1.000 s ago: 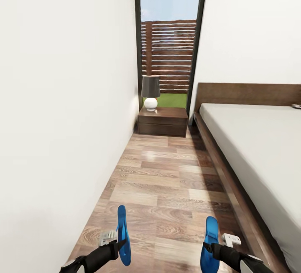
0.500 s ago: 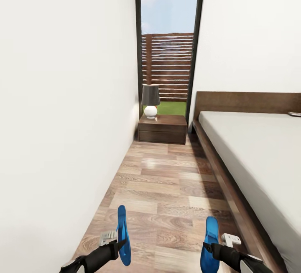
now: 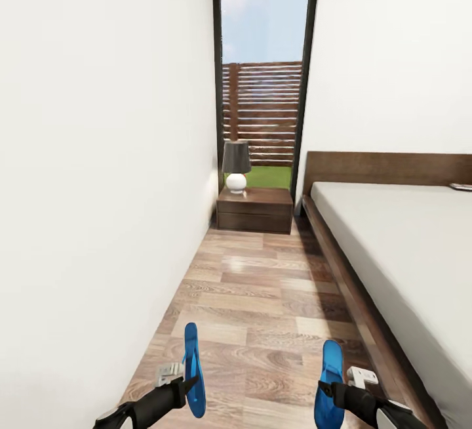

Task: In the bedroom, move the book from the bed onto either nightstand, and place the two sandals side by side next to the bed.

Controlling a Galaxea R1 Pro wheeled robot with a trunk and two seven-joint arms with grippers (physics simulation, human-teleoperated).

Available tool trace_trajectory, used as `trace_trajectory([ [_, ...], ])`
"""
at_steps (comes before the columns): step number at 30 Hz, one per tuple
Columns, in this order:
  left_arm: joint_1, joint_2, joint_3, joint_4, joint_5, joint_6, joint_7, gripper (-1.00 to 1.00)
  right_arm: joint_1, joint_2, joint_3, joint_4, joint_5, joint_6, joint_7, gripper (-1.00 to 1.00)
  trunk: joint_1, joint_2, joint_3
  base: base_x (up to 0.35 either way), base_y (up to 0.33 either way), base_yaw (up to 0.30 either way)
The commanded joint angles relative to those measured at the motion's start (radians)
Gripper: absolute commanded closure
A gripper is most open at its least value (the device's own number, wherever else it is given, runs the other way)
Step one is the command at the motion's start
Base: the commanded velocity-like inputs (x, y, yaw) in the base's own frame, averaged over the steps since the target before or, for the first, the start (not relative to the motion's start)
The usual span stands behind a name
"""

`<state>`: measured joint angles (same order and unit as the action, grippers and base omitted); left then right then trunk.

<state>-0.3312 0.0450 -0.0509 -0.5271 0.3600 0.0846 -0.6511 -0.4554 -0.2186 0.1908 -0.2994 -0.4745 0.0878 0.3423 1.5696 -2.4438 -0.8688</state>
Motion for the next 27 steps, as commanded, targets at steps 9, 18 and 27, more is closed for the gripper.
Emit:
trace_trajectory([
  [9, 0.000, 0.001, -0.004, -0.001, 0.010, 0.009, -0.001, 1.00, 0.000, -0.001, 0.004, -0.001, -0.009, 0.006, 0.001, 1.00, -0.035, 0.063, 0.027, 0.000, 0.000, 0.000],
  [18, 0.000, 0.001, -0.004, -0.001, 0.010, 0.009, -0.001, 1.00, 0.000, -0.001, 0.004, -0.001, -0.009, 0.006, 0.001, 1.00, -0.069, 0.126, 0.055, 0.000, 0.000, 0.000],
  [27, 0.000, 0.001, -0.004, -0.001, 0.010, 0.009, -0.001, 1.00, 0.000, -0.001, 0.004, -0.001, -0.009, 0.006, 0.001, 1.00, -0.104, 0.189, 0.084, 0.000, 0.000, 0.000],
])
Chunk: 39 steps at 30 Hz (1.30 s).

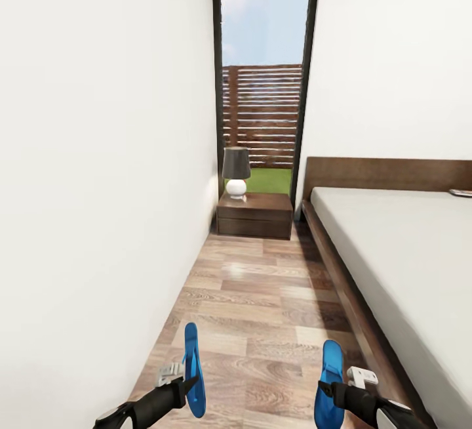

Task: In the bedroom, move the book from the bed onto either nightstand, and place the two sandals side by side next to the bed.

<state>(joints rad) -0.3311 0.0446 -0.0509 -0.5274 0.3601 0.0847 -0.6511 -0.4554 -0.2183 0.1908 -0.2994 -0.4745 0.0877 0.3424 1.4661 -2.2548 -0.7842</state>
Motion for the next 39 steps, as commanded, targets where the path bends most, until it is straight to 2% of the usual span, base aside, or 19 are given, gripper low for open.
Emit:
trace_trajectory([
  [1, 0.000, 0.001, -0.004, -0.001, 0.010, 0.009, -0.001, 1.00, 0.000, -0.001, 0.004, -0.001, -0.009, 0.006, 0.001, 1.00, -0.004, 0.007, 0.002, 0.000, 0.000, 0.000],
  [22, 0.000, 0.001, -0.004, -0.001, 0.010, 0.009, -0.001, 1.00, 0.000, -0.001, 0.004, -0.001, -0.009, 0.006, 0.001, 1.00, -0.085, 0.154, 0.068, 0.000, 0.000, -0.002],
  [39, 0.000, 0.001, -0.004, 0.000, 0.010, 0.009, -0.001, 1.00, 0.000, -0.001, 0.004, -0.001, -0.009, 0.006, 0.001, 1.00, -0.150, 0.273, 0.121, 0.000, 0.000, -0.099],
])
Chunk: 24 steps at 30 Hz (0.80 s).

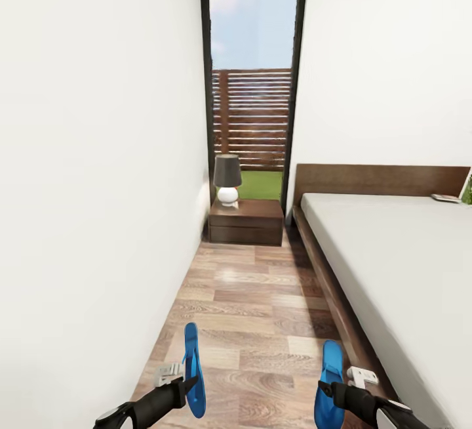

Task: In the bedroom, move the book from the bed onto either nightstand, and place the two sandals side by side next to the bed.

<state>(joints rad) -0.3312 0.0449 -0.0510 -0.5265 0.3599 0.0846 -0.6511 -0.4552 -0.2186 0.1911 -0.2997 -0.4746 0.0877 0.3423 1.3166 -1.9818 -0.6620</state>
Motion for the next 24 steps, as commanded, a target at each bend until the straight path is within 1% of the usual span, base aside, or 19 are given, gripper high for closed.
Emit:
trace_trajectory([
  [1, 0.000, 0.001, -0.004, -0.001, 0.010, 0.009, -0.001, 1.00, 0.000, -0.001, 0.004, -0.001, -0.009, 0.006, 0.001, 1.00, -0.004, 0.007, 0.002, 0.000, 0.000, -0.143],
  [4, 0.000, 0.001, -0.004, -0.002, 0.010, 0.009, -0.001, 1.00, 0.000, -0.001, 0.004, -0.001, -0.009, 0.006, 0.001, 1.00, -0.016, 0.028, 0.012, 0.000, 0.000, -0.091],
  [11, 0.000, 0.001, -0.004, -0.002, 0.010, 0.009, -0.001, 1.00, 0.000, 0.000, 0.004, -0.001, -0.009, 0.006, 0.001, 1.00, -0.042, 0.077, 0.033, 0.000, 0.000, -0.016],
  [19, 0.000, 0.001, -0.004, -0.002, 0.010, 0.009, -0.001, 1.00, 0.000, 0.000, 0.004, -0.001, -0.009, 0.006, 0.001, 1.00, -0.073, 0.133, 0.059, 0.000, 0.000, -0.134],
  [24, 0.000, 0.001, -0.004, -0.002, 0.010, 0.009, -0.001, 1.00, 0.000, -0.001, 0.004, -0.001, -0.009, 0.006, 0.001, 1.00, -0.092, 0.168, 0.074, 0.000, 0.000, -0.029],
])
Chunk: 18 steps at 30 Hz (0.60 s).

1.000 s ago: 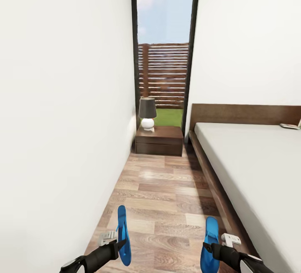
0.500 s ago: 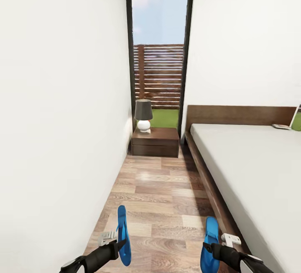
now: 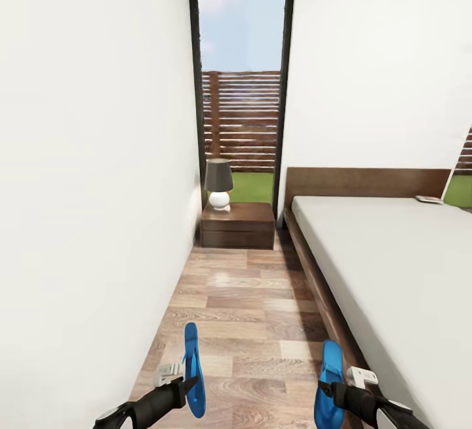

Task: In the bedroom, move the book from the bed onto either nightstand, and place the two sandals side by side next to the bed.

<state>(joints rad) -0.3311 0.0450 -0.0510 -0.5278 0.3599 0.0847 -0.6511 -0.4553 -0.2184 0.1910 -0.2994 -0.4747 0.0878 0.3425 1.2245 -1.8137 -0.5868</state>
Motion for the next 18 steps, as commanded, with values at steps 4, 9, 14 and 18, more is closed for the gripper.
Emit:
trace_trajectory([
  [4, 0.000, 0.001, -0.004, -0.001, 0.010, 0.009, -0.001, 1.00, 0.000, -0.001, 0.004, -0.001, -0.009, 0.006, 0.001, 1.00, -0.016, 0.028, 0.012, 0.000, 0.000, -0.006],
  [9, 0.000, 0.001, -0.004, -0.001, 0.010, 0.009, -0.001, 1.00, 0.000, -0.001, 0.004, -0.001, -0.009, 0.006, 0.001, 1.00, -0.035, 0.063, 0.027, 0.000, 0.000, -0.120],
  [14, 0.000, 0.001, -0.004, 0.000, 0.010, 0.009, -0.001, 1.00, 0.000, -0.001, 0.004, -0.001, -0.009, 0.006, 0.001, 1.00, -0.054, 0.098, 0.043, 0.000, 0.000, -0.136],
  [18, 0.000, 0.001, -0.004, 0.000, 0.010, 0.009, -0.001, 1.00, 0.000, -0.001, 0.004, -0.001, -0.009, 0.006, 0.001, 1.00, -0.069, 0.126, 0.055, 0.000, 0.000, -0.021],
])
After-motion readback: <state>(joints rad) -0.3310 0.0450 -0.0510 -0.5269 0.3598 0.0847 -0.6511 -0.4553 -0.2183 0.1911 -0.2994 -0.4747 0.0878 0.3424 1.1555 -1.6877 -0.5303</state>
